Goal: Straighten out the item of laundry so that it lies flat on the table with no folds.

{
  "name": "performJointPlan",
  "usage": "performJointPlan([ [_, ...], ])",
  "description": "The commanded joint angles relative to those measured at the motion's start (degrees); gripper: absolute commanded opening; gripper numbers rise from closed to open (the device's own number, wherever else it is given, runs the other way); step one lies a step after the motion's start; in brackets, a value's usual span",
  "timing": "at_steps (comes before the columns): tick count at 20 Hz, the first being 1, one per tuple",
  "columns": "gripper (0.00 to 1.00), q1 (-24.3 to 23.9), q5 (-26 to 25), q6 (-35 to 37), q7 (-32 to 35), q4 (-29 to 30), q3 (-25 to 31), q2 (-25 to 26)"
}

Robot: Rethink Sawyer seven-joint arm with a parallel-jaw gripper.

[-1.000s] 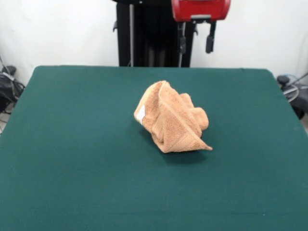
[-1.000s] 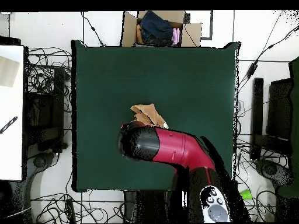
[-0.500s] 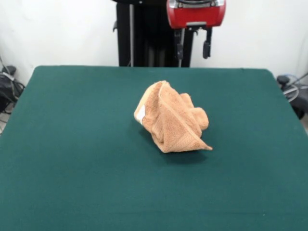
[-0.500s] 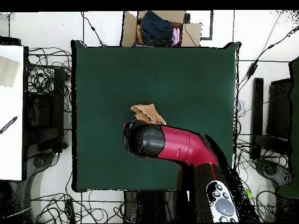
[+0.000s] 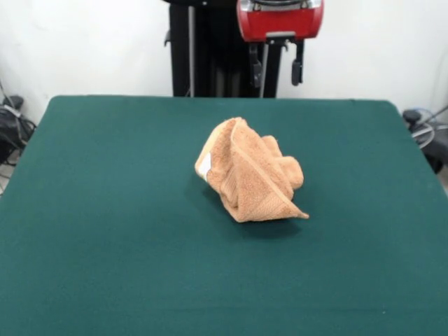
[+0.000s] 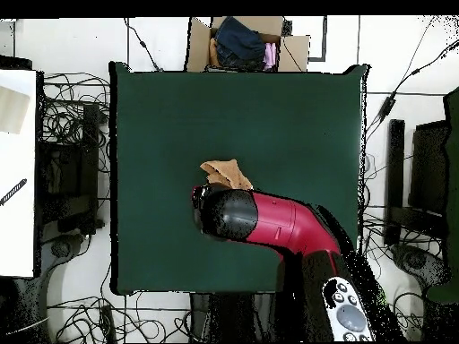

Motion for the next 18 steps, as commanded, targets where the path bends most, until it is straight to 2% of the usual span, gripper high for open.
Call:
performJointPlan([
  [1, 1.00, 0.0, -3.5, 3.9, -1.3, 2.6, 3.9, -1.0],
  [18, 1.00, 0.5, -3.5, 3.8, -1.0, 3.2, 3.8, -2.3],
])
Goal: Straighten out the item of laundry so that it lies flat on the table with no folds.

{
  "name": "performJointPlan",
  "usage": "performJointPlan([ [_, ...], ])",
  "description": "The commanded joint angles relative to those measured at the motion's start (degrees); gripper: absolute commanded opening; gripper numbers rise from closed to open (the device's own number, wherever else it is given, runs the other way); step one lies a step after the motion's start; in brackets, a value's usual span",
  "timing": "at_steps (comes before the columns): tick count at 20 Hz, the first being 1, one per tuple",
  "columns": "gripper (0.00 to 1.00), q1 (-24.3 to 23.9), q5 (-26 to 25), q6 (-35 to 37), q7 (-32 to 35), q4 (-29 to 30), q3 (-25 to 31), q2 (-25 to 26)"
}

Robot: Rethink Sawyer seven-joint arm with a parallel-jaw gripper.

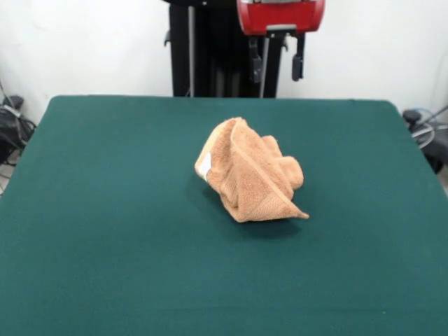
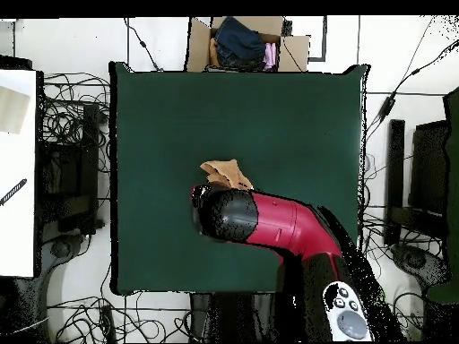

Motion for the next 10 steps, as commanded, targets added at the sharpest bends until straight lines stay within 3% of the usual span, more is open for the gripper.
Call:
performJointPlan([
  [1, 1.00, 0.4, -3.5, 3.8, -1.0, 3.2, 3.8, -1.0],
  [10, 1.00, 0.9, -3.7, 2.7, 0.0, 3.8, 3.4, -0.7],
])
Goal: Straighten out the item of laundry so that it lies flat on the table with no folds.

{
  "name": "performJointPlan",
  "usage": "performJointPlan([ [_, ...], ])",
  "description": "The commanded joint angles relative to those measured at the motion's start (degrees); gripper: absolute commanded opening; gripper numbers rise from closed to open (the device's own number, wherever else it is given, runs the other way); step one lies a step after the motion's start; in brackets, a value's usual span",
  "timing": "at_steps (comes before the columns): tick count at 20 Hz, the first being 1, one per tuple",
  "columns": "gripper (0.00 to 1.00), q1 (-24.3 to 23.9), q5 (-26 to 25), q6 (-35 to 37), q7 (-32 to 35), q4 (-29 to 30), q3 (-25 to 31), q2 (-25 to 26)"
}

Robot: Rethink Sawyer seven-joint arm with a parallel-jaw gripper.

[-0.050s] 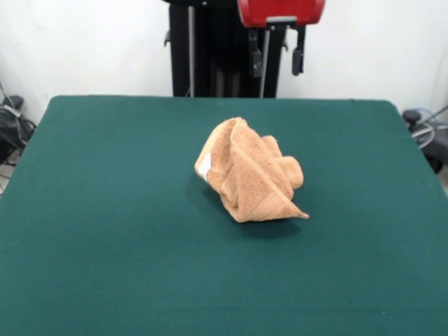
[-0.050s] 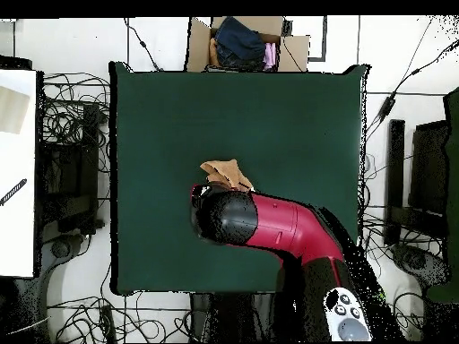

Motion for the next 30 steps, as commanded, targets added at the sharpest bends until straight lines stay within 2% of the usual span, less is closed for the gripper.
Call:
performJointPlan([
  [1, 1.00, 0.9, -3.8, 2.3, 0.1, 3.5, 3.4, 1.2],
  [7, 1.00, 1.7, -3.9, 2.2, 1.0, 3.4, 3.0, 1.6],
  [15, 1.00, 0.5, -0.6, 9.0, -0.6, 6.8, 3.4, -3.5],
  [20, 1.00, 0.5, -0.5, 11.1, -0.8, 7.9, 2.7, -6.4],
  [26, 1.00, 0.7, -2.8, 9.0, -0.5, 1.0, 4.5, 2.8],
  [30, 1.00, 1.6, -3.9, 8.5, -0.3, -2.5, 4.5, 6.4],
])
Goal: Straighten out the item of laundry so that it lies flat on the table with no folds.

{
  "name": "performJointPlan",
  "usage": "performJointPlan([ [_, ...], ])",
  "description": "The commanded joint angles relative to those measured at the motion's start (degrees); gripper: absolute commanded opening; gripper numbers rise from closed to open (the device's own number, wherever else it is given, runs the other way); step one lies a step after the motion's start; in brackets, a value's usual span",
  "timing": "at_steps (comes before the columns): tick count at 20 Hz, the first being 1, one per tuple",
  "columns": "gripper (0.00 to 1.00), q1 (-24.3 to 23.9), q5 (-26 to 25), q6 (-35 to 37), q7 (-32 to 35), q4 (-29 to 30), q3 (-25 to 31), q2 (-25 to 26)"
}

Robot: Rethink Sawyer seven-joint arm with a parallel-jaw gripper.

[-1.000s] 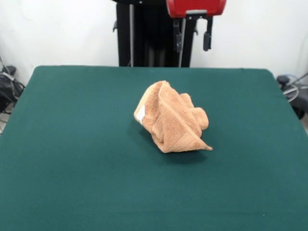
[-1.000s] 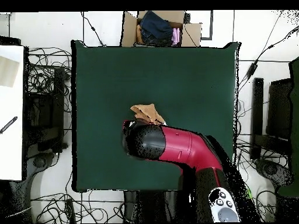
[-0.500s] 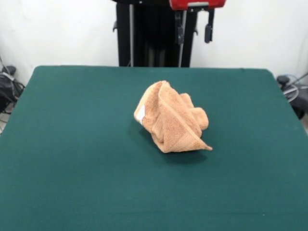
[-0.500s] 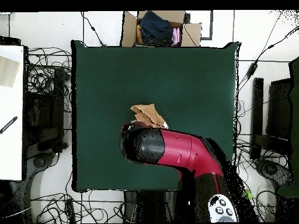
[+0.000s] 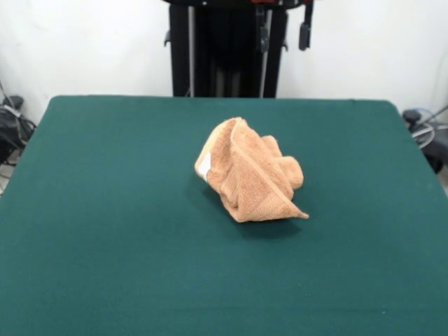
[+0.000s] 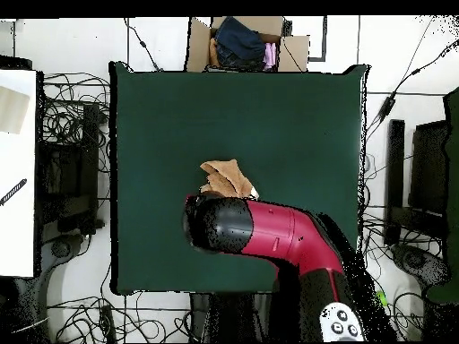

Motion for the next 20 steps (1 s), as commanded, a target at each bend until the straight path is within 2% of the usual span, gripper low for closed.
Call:
performJointPlan([
  [1, 1.00, 1.2, -4.1, 2.4, -0.2, -3.8, 4.4, 9.7],
  [13, 1.00, 2.1, -6.0, -1.6, -0.3, -8.1, 4.4, 15.7],
  [20, 1.00, 2.3, -6.8, -1.0, -0.5, -11.9, 4.9, 19.9],
])
